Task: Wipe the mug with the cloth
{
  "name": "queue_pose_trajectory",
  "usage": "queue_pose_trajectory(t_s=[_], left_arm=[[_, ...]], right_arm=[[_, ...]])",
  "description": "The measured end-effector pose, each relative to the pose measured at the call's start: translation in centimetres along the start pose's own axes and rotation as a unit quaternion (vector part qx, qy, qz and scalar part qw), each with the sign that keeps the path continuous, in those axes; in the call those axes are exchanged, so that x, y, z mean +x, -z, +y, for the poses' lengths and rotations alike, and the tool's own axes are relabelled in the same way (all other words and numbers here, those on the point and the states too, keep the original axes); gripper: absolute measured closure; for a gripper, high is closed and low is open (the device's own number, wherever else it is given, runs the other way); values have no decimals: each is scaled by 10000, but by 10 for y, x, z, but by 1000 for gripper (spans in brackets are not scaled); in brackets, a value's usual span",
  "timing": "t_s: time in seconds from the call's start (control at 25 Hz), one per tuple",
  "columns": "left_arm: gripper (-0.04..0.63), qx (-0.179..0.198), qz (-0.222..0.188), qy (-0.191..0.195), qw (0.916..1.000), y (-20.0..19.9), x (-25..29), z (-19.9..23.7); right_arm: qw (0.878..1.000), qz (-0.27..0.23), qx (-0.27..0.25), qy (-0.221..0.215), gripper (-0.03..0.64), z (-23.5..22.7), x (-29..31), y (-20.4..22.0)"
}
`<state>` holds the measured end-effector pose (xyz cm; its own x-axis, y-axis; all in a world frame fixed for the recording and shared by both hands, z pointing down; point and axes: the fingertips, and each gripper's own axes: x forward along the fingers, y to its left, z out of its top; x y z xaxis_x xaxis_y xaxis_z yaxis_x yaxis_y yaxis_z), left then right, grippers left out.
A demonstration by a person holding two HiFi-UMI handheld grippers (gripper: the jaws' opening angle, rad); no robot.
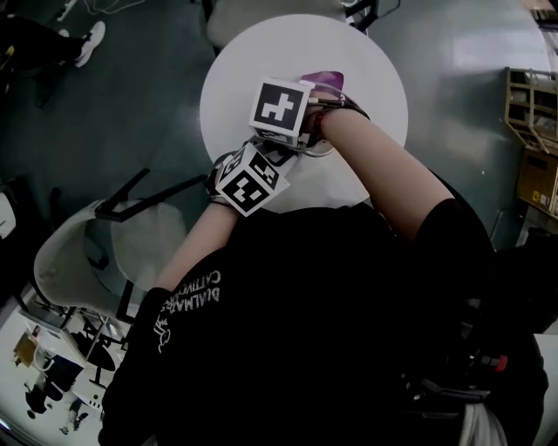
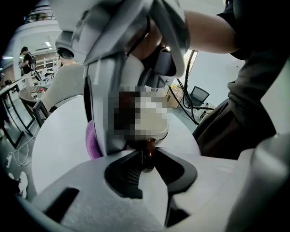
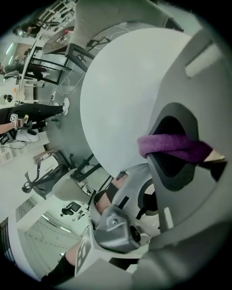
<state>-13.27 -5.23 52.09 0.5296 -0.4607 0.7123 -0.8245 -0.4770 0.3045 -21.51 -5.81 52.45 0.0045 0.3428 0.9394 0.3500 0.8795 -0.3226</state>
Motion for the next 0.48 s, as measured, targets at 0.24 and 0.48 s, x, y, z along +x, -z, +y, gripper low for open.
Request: queue_pose_trajectory(t_s=[0.24,0.48], left_arm=[[518,-142,-19,-221,9997,2,2,2],[511,-265,-56,-505,9984,1,3,8]], right_arm=[[9986,298,46,-426,577,1,7,0],[9959,642,14,-637,577,-7,14,4]])
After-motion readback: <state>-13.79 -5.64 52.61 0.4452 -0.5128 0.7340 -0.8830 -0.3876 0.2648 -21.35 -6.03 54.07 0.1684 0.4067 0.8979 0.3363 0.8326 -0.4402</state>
